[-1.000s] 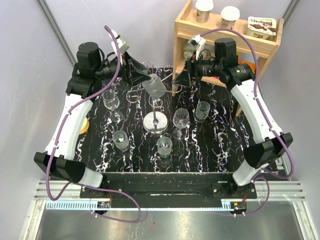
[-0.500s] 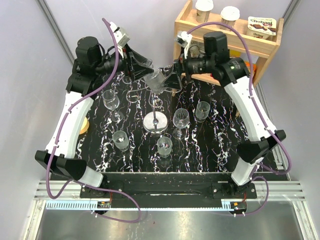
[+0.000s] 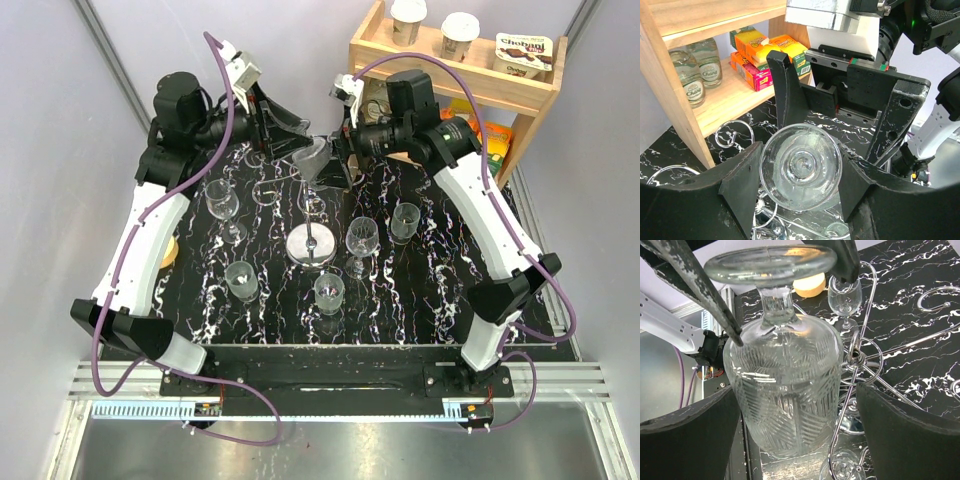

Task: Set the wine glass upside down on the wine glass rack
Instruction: Turn the wine glass upside down at the wine rack.

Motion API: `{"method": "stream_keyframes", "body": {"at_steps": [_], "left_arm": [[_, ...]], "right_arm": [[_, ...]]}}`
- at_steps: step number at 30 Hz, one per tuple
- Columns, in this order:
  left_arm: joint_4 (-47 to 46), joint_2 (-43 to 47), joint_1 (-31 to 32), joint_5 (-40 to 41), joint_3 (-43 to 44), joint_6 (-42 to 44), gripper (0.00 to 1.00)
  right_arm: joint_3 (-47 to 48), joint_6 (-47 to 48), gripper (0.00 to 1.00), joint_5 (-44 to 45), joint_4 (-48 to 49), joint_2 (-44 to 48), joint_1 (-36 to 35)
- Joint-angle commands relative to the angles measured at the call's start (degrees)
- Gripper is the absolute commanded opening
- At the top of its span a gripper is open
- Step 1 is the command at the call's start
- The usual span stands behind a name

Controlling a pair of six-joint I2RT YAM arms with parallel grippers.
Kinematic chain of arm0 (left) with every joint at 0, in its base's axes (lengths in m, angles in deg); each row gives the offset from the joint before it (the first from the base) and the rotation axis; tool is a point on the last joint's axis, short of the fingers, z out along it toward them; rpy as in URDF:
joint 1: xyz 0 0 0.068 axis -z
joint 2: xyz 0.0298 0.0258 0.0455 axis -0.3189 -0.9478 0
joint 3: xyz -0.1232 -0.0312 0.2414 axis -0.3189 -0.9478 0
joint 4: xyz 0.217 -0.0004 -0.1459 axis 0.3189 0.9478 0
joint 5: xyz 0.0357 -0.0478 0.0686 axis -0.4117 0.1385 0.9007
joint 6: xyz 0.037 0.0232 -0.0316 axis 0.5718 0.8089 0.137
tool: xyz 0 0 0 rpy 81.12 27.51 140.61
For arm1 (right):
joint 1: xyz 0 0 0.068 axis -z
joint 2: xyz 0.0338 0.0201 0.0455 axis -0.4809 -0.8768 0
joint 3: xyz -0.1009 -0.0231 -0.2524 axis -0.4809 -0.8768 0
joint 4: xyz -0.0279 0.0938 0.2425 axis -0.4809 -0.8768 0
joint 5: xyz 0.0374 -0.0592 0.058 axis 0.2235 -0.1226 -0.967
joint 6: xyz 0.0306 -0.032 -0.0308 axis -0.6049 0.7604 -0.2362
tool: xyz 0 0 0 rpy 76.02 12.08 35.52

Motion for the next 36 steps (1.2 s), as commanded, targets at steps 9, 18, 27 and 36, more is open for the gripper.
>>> {"method": "stream_keyframes", "body": {"at_steps": [9,18,27,36], "left_arm": [[-9.0,3.3,0.3,-1.7,0.7,-4.4,0.00],[-10.8,4.0,0.3,-2.1,-0.2,-6.7,0.00],[-11.4,4.5,0.3,-2.6,-2.3,-7.1,0.00],[-13.0,3.9,0.3,-3.0,-2.3,-8.8,0.00]], "right_arm": [[-4.2,0.0,0.99,-0.7,6.7,4.2,-1.2],[-9.9,-2.9,0.99,-0.5,13.3,8.2,-1.2],[-6.9,-1.8,0.99,-0.1,11.2,6.7,-1.2],[-6.0,-2.3,0.99,-1.4,10.7,5.4,-1.3]]}}
